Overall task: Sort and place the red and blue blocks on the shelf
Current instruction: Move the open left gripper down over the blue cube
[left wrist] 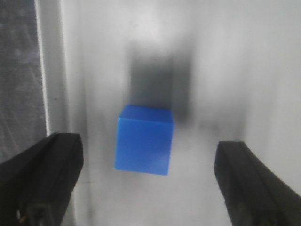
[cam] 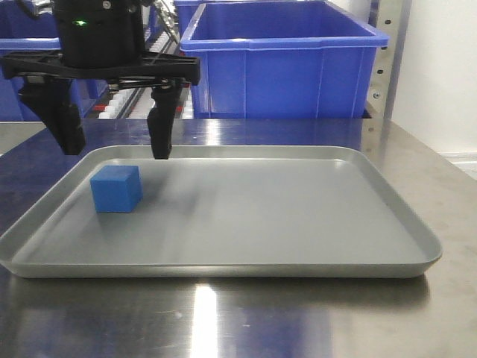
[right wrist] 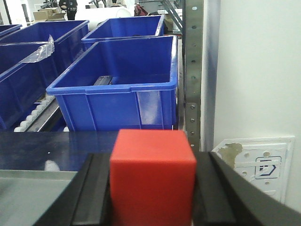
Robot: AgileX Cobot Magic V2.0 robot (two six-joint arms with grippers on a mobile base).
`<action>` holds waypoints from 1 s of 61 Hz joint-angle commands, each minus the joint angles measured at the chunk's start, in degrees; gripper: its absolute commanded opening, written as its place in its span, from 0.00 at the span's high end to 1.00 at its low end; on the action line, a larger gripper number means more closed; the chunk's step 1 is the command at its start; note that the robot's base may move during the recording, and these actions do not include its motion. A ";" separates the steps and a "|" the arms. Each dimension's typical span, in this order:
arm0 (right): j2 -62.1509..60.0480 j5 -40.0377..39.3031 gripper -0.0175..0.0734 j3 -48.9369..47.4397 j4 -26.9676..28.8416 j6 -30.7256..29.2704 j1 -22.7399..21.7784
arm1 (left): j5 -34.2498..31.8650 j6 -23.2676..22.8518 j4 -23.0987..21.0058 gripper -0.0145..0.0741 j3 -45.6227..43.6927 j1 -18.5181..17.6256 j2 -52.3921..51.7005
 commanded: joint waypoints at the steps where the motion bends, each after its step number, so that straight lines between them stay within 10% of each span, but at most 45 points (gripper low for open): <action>1: 0.47 -4.98 0.77 -1.59 -0.38 -0.56 -0.40 | -0.68 -0.22 -0.09 0.15 -1.63 0.79 -2.40; 61: 0.47 -4.98 0.77 -1.59 -0.38 -0.56 -0.40 | -3.84 3.15 -1.37 0.15 1.89 0.43 -0.68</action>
